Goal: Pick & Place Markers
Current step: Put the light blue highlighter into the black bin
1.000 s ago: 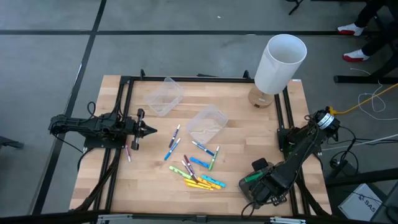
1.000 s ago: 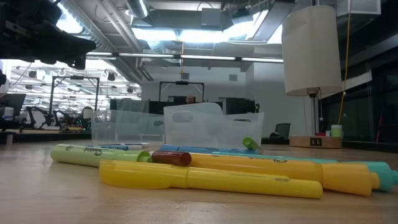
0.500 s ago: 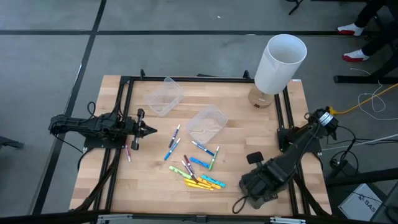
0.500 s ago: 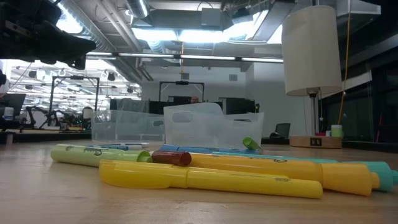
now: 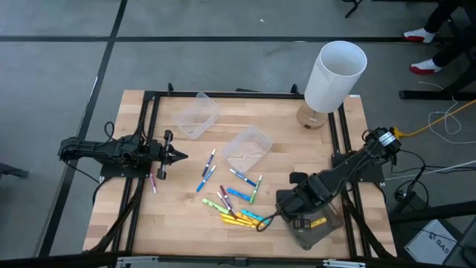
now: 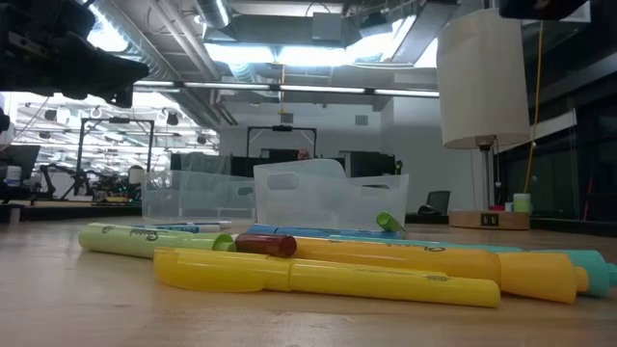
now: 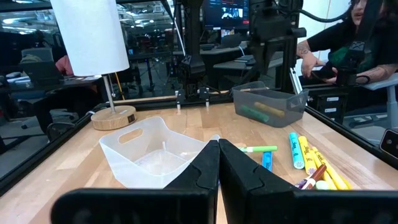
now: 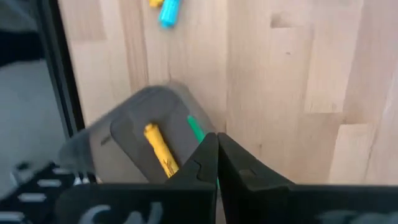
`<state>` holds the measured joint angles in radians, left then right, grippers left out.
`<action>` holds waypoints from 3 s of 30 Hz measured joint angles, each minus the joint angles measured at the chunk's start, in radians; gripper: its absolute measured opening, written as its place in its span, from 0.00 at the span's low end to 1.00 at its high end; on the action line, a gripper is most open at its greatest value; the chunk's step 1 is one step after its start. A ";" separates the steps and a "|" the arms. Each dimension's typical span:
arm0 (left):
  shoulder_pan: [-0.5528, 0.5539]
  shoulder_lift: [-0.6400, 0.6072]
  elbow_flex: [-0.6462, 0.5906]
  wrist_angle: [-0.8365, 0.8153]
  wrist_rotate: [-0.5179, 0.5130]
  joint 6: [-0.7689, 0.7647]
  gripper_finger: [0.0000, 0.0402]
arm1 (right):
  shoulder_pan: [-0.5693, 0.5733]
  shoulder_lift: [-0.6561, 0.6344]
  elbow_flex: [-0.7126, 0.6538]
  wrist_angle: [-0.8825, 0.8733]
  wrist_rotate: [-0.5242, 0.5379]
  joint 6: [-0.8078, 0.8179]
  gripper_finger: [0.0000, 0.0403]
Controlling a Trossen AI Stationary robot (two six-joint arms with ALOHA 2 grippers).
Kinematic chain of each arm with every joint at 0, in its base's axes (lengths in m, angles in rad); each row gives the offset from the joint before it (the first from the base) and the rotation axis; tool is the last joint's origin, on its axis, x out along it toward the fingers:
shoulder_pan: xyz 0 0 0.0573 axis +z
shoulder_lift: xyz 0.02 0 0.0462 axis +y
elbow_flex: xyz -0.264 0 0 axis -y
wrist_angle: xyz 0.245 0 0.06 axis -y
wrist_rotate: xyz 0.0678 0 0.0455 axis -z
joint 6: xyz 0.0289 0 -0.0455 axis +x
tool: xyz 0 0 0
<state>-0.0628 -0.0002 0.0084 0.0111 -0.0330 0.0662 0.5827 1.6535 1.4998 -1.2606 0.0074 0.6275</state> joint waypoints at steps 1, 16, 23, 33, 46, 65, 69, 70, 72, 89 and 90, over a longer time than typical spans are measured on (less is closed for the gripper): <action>0.000 0.000 0.000 0.000 0.000 0.000 0.01 | -0.010 0.000 0.000 0.003 0.000 0.020 0.00; 0.000 0.000 0.000 0.000 0.000 0.000 0.01 | -0.110 0.016 0.001 0.177 -0.008 0.376 0.00; 0.000 0.000 0.000 0.000 0.000 0.000 0.01 | -0.146 0.082 0.001 0.278 -0.035 0.396 0.00; 0.000 0.000 0.000 0.000 0.000 0.000 0.01 | -0.166 0.188 0.098 0.325 -0.034 0.306 0.00; 0.000 0.000 0.000 0.000 0.000 0.000 0.01 | -0.170 0.300 0.232 0.297 0.000 0.146 0.00; 0.000 0.000 0.000 0.000 0.000 0.000 0.01 | -0.143 0.349 0.252 0.283 -0.009 0.128 0.00; 0.000 0.000 0.000 0.000 0.000 0.000 0.01 | -0.134 0.350 0.284 0.254 0.006 0.129 0.00; 0.000 0.000 0.000 0.000 0.000 0.000 0.01 | -0.134 0.350 0.291 0.245 0.009 0.129 0.00; 0.000 0.000 0.000 0.000 0.000 0.000 0.01 | -0.134 0.350 0.303 0.227 0.011 0.131 0.00; 0.000 0.000 0.000 0.000 0.000 0.000 0.01 | -0.135 0.477 0.465 0.139 0.019 0.150 0.00; 0.000 0.000 0.000 0.000 0.000 0.000 0.01 | -0.134 0.486 0.470 0.141 0.019 0.150 0.00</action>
<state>-0.0627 -0.0002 0.0082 0.0113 -0.0330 0.0662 0.4484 2.1395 1.9694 -1.1196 0.0265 0.7773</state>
